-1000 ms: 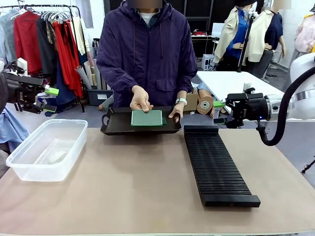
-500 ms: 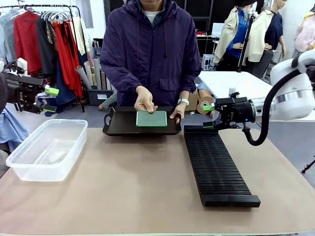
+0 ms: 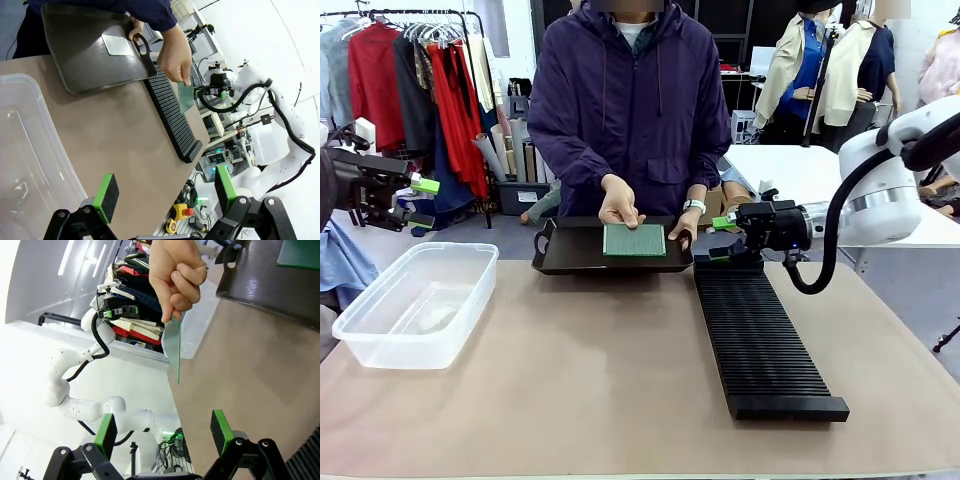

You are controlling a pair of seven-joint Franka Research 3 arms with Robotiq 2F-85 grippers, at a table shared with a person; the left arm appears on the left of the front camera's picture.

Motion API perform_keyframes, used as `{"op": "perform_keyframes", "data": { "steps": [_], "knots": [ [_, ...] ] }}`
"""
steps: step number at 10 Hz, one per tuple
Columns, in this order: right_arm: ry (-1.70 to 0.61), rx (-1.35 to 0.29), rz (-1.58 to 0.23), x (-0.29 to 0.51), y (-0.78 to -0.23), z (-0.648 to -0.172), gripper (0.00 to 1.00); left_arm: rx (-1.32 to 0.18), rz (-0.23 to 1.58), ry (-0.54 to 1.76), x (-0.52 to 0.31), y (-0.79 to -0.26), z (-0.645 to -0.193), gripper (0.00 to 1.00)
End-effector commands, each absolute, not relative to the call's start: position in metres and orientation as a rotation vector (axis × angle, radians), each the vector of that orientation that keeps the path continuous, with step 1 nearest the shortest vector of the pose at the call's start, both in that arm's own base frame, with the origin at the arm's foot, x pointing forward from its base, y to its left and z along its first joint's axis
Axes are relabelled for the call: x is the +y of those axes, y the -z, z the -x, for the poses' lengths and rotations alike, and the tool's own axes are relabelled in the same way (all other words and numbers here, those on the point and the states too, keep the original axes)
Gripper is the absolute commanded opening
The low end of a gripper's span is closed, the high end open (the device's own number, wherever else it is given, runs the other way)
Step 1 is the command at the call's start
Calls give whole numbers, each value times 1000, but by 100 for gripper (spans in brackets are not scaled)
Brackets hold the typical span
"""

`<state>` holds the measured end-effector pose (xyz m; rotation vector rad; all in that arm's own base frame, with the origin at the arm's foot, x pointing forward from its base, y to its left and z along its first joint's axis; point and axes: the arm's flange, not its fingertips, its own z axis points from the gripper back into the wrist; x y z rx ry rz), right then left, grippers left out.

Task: Sort PCBs into racks and boxes based on the side picked up.
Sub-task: Pick up the Blank PCB handed by the Human.

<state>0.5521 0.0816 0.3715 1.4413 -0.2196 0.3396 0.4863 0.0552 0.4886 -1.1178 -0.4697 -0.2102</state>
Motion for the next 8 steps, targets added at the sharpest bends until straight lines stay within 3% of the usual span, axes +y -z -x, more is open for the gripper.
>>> {"op": "perform_keyframes", "data": {
  "steps": [1,8],
  "knots": [
    [-382,-227,-1481,96,-365,-567,100,-473,1120,211,56,-490,-486,100],
    [-323,-288,-1510,156,-355,-604,100,-473,1120,211,56,-490,-486,100]
  ]
}}
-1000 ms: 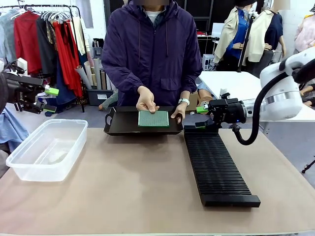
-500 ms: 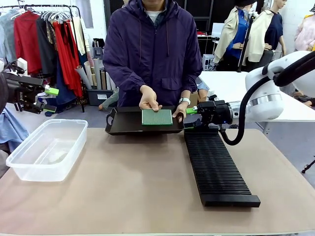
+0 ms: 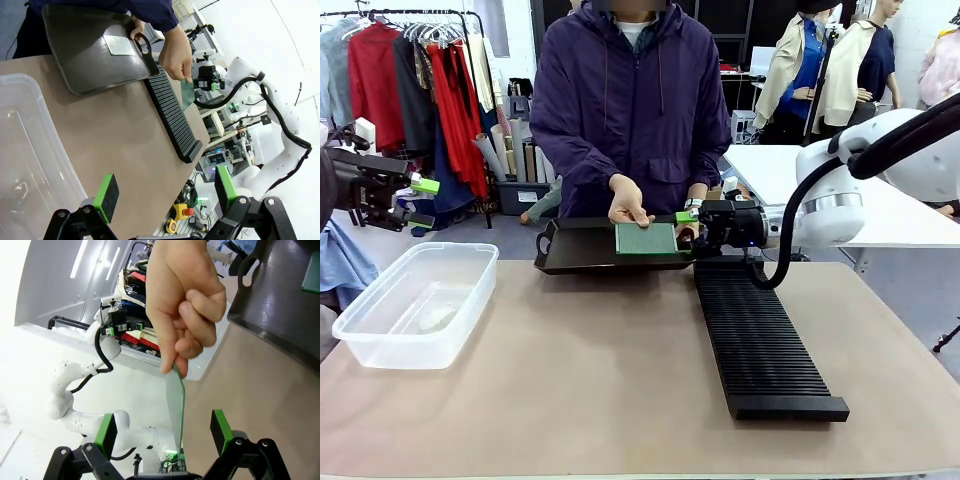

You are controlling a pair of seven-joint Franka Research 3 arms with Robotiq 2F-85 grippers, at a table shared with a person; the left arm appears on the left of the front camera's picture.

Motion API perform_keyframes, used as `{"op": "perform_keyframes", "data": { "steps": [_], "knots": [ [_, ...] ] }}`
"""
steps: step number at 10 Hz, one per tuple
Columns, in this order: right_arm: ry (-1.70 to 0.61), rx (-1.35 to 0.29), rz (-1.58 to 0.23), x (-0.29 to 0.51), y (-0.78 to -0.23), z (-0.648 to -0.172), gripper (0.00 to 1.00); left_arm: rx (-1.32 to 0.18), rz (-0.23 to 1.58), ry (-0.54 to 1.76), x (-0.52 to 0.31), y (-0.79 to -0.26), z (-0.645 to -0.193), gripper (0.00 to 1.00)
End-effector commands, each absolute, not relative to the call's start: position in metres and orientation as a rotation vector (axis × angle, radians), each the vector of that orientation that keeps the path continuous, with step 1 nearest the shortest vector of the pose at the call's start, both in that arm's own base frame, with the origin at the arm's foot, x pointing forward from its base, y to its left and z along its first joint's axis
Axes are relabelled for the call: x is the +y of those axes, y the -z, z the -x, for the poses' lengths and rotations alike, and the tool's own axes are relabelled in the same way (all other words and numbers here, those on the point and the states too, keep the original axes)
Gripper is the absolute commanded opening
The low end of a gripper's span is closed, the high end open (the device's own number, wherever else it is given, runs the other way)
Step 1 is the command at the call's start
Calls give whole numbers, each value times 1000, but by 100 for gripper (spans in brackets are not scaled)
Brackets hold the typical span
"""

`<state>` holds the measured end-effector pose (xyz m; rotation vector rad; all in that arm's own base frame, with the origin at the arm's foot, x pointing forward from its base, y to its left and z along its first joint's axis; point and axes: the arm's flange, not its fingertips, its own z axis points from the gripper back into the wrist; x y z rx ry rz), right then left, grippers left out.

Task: Sort PCBs into racks and boxes based on the side picked up.
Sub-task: Pick up the Blank PCB handed by the Human.

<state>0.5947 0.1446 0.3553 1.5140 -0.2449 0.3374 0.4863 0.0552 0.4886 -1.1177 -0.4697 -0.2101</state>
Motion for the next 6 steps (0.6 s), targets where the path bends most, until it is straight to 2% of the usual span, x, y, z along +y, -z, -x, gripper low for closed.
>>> {"op": "perform_keyframes", "data": {
  "steps": [1,4,5,6],
  "knots": [
    [-326,-285,-1495,162,-355,-607,100,-473,1120,211,56,-490,-486,100],
    [-306,-323,-1485,170,-357,-612,100,-473,1120,211,56,-490,-486,100],
    [-300,-330,-1484,170,-357,-612,92,-473,1120,211,56,-490,-486,100],
    [-285,-349,-1482,168,-357,-613,75,-473,1120,211,56,-490,-486,100]
  ]
}}
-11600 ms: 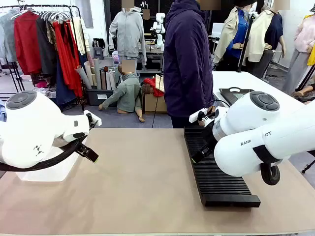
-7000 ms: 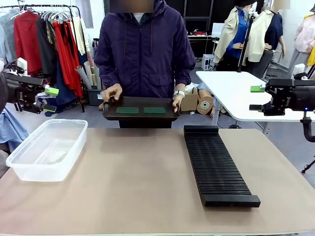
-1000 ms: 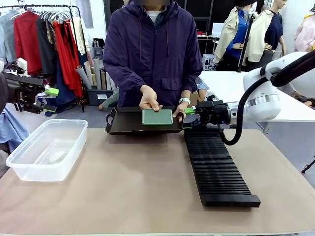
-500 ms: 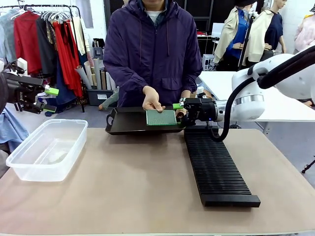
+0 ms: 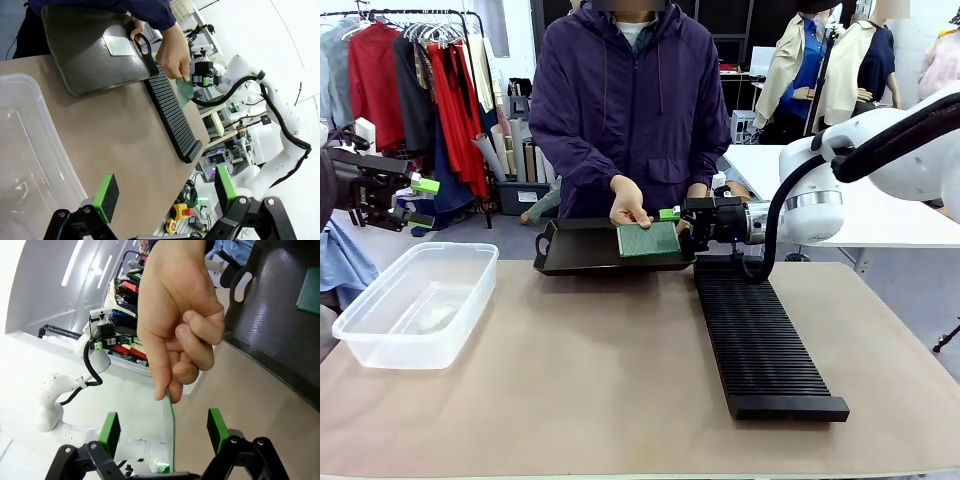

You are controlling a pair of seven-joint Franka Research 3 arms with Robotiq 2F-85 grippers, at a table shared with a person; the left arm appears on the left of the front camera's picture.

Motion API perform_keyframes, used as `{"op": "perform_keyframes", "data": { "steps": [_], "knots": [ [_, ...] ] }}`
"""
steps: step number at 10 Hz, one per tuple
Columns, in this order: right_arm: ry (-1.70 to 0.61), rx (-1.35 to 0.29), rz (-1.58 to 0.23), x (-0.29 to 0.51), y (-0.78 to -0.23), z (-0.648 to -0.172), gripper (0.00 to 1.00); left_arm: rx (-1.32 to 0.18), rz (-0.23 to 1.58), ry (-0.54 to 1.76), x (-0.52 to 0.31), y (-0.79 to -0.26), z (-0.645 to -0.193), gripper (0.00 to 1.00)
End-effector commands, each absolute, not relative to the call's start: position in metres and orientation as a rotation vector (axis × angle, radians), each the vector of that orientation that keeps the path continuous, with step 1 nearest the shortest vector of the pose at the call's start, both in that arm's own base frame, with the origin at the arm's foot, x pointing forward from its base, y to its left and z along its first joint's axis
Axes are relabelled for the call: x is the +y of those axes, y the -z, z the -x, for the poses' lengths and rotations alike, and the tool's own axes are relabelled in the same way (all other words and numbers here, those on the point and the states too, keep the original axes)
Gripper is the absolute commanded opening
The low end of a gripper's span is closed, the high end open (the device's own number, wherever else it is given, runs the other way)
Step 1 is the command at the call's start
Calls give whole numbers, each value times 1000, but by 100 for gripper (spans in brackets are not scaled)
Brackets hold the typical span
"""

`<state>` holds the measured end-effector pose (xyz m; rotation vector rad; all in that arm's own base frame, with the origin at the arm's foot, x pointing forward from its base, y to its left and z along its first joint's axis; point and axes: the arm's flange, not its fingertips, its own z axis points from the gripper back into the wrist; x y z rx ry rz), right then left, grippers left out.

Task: Sort PCBs into racks and boxes based on the side picked up.
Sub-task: Pick up the Blank PCB handed by the Human.

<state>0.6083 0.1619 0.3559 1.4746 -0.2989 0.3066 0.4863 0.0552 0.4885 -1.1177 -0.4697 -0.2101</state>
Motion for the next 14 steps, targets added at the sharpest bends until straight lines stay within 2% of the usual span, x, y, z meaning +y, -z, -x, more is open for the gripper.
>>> {"op": "perform_keyframes", "data": {
  "steps": [1,3,4,13,14],
  "knots": [
    [-278,-346,-1481,168,-357,-613,55,-473,1120,211,56,-490,-486,100],
    [-281,-334,-1480,169,-357,-612,15,-473,1120,211,56,-490,-486,100],
    [-281,-331,-1474,169,-357,-612,0,-473,1120,211,56,-490,-486,100],
    [-315,-253,-1402,175,-357,-607,0,-473,1120,211,56,-490,-486,100],
    [-304,-296,-1452,168,-354,-608,0,-473,1120,211,56,-490,-486,100]
  ]
}}
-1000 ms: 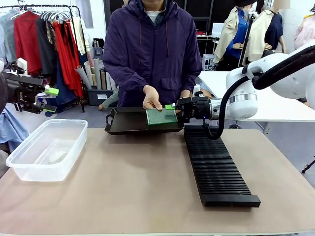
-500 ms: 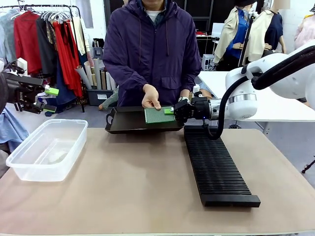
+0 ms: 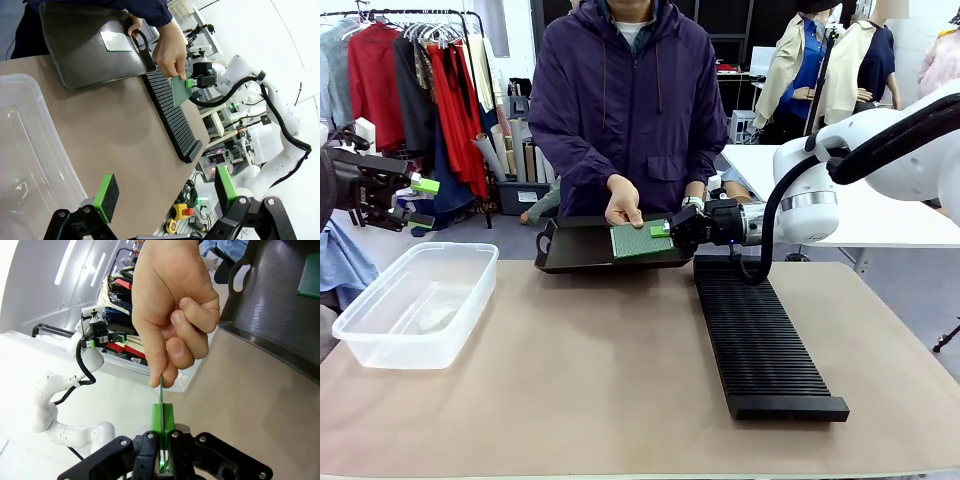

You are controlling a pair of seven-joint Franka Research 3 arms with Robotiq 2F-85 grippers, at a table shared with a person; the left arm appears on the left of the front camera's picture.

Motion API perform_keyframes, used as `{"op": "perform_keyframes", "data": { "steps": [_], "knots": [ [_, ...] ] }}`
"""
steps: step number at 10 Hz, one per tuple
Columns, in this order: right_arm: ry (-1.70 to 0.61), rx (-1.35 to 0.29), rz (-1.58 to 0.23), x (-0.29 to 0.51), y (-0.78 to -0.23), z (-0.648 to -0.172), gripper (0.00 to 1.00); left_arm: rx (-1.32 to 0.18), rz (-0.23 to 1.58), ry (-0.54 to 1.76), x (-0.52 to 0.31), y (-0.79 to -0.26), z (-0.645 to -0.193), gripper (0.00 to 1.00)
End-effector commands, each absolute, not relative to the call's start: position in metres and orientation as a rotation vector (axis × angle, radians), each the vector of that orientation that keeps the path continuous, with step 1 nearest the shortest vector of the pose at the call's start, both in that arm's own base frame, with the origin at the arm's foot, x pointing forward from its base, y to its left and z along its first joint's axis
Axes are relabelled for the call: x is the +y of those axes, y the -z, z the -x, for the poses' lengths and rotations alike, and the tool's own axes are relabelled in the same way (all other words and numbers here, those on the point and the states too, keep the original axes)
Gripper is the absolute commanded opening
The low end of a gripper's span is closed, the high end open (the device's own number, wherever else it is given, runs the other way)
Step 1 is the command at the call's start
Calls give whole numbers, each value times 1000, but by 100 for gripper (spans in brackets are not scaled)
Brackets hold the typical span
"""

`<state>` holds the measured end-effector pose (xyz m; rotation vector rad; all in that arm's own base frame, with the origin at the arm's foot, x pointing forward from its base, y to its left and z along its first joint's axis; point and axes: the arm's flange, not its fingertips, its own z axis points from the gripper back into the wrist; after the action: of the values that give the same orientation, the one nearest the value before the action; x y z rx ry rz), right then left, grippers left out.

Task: Sort PCBs into racks and boxes based on the side picked up.
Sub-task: Pick up the Blank PCB handed by the Human, then if the short side of the Blank PCB is picked up, insert it into the PCB Rack ; if the long side is picked up, place it in the Organizing box.

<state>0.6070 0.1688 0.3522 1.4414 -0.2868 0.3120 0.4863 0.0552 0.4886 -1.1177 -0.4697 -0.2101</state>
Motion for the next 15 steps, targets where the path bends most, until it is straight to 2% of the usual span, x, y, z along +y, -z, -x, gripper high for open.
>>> {"op": "perform_keyframes", "data": {
  "steps": [1,15],
  "knots": [
    [-304,-296,-1452,168,-354,-608,0,-473,1120,211,56,-490,-486,100],
    [-304,-296,-1452,168,-354,-608,0,-473,1120,211,56,-490,-486,100]
  ]
}}
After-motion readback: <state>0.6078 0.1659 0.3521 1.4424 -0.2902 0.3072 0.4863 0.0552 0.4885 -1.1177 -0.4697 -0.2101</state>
